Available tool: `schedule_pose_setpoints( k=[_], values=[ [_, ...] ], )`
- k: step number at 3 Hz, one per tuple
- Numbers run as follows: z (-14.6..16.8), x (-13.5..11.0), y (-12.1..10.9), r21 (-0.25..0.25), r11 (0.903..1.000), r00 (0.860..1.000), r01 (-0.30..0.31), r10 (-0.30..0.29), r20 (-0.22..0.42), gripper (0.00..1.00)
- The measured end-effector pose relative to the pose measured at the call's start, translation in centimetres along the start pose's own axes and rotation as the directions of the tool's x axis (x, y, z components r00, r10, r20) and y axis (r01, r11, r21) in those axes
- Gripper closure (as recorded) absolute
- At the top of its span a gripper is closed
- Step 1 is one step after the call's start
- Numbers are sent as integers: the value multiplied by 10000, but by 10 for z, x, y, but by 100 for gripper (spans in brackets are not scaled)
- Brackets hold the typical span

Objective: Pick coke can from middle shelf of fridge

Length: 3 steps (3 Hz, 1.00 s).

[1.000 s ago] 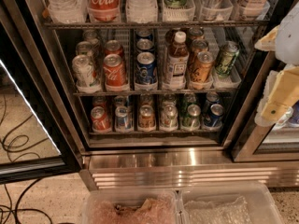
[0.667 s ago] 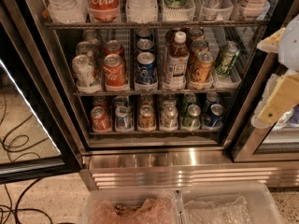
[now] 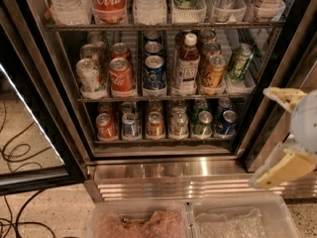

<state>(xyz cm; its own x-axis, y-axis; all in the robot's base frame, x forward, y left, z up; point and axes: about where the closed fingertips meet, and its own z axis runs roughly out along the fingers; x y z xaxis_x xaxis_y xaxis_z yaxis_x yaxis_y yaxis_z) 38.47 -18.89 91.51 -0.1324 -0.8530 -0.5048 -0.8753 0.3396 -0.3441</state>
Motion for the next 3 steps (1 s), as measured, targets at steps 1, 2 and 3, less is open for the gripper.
schedule_pose_setpoints(
  k=[1, 2, 3],
  values=[
    [7, 9, 7, 416, 9990, 9989, -155, 136, 453, 0],
    [7, 7, 6, 456, 9988, 9986, -194, 172, 491, 0],
    [13, 1, 2, 969, 9886, 9871, -1151, 1030, 1226, 0]
  ],
)
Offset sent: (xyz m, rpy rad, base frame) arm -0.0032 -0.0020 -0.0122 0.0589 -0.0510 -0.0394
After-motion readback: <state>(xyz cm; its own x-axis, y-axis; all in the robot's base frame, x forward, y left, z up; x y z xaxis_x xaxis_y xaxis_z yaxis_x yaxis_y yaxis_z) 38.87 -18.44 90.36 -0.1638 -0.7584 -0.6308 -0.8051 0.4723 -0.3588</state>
